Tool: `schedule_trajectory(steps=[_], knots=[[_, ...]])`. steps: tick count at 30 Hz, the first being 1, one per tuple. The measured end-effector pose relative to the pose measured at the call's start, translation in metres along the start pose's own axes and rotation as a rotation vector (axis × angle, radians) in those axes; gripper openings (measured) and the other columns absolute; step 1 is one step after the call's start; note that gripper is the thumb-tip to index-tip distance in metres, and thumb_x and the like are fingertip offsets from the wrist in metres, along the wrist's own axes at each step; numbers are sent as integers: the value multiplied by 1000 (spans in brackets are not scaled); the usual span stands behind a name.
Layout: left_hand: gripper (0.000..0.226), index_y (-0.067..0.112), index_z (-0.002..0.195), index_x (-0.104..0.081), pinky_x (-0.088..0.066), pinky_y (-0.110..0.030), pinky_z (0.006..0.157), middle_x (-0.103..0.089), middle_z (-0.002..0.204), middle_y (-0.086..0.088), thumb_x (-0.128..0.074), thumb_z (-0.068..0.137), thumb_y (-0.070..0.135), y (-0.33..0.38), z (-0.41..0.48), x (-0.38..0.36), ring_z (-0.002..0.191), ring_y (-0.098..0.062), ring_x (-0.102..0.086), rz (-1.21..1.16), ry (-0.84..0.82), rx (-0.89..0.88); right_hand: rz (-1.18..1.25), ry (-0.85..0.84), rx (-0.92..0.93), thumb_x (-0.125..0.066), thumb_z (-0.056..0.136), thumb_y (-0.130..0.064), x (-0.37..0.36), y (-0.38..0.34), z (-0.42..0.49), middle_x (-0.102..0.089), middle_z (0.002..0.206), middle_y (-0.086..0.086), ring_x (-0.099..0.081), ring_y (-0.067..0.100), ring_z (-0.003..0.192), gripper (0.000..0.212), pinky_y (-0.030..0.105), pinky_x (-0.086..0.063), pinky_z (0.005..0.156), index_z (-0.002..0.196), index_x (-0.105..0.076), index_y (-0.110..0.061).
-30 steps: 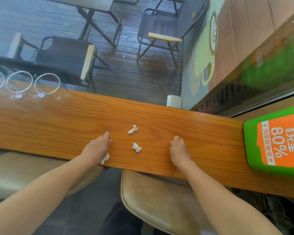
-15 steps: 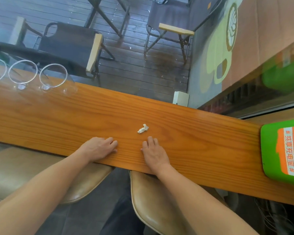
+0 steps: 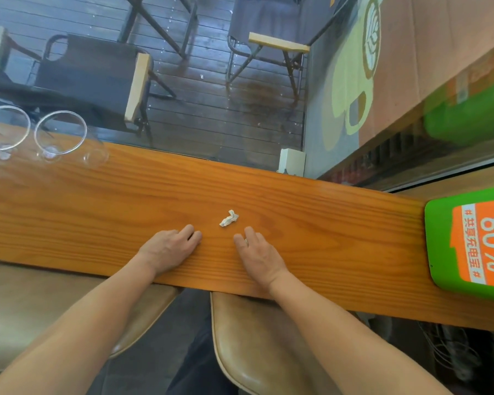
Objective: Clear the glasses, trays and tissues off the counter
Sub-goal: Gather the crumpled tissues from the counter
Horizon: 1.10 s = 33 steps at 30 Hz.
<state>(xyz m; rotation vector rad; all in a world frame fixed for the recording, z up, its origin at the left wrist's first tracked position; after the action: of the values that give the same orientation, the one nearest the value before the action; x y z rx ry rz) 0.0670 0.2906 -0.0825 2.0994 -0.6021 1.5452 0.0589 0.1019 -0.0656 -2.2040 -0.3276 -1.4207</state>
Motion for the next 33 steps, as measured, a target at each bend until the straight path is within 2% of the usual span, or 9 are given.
schedule_trajectory(steps=[2,6,10,16,18,20,22,29,33], knots=[[15,6,83,-61,-36,-30,30,-52,71,-8,-75,79,4,11,9,6,37,-23,-51,-34,-14,13,90,8,-47,-32,98,-3,11,2,14,-44,117,18,-53,33,89,37,42,-48,66,134,-41,-7],[11,0,84,-62,-43,-35,31,-54,70,-14,-73,83,0,26,25,26,39,-31,-54,-154,14,101,171,-51,-105,-31,98,-7,19,-2,48,-44,115,16,-53,36,93,42,43,-40,66,139,-31,-16],[14,2,96,-57,-40,-38,44,-56,85,-16,-57,98,16,31,34,34,56,-40,-62,-258,38,225,122,-193,-233,-29,101,-8,5,4,52,-47,118,17,-54,40,105,33,44,-37,71,132,-35,-13],[20,12,89,-49,-37,-37,49,-55,79,-7,-49,102,27,48,50,40,59,-33,-60,-336,44,236,218,-191,-362,-24,101,-12,8,32,1,-44,107,13,-55,38,98,26,43,-38,71,122,-39,-12],[26,14,84,-45,-42,-39,52,-61,76,-7,-46,103,32,61,61,45,64,-32,-61,-366,0,242,248,-166,-432,-25,101,-11,18,53,-25,-34,100,9,-54,37,93,21,44,-37,68,115,-41,-12],[30,14,84,-49,-51,-42,57,-64,76,-6,-44,103,36,83,76,57,66,-29,-62,-359,-30,228,266,-123,-498,-26,102,-9,29,77,-55,-33,104,12,-51,35,86,19,44,-36,66,112,-42,-10],[32,15,87,-54,-54,-40,59,-66,76,-6,-42,102,40,115,94,72,66,-27,-64,-349,-41,185,306,-85,-566,-23,101,-8,39,103,-91,-36,116,15,-45,31,83,21,44,-37,69,109,-42,-10],[48,11,83,-64,-53,-40,62,-70,78,-10,-37,102,47,287,159,122,75,-34,-67,-141,-53,-63,411,9,-731,-36,93,0,44,191,-262,-50,121,20,-56,42,107,25,45,-44,85,117,-42,-7],[53,15,78,-68,-44,-36,61,-72,83,-14,-42,97,56,419,187,124,83,-37,-68,-62,-77,-177,425,35,-801,-46,91,3,23,241,-373,-49,120,16,-57,41,103,30,46,-44,77,118,-42,-9]])
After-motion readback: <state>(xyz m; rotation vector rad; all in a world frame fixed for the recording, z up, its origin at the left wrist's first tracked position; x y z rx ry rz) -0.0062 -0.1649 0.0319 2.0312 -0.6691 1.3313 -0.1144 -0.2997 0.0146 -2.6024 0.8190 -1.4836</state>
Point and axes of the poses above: each hand's wrist, its own z-axis towards the middle knuckle, its own x-axis out of the back of the hand, y = z × x, the point moved 5 cm from there along z, towards the middle knuckle
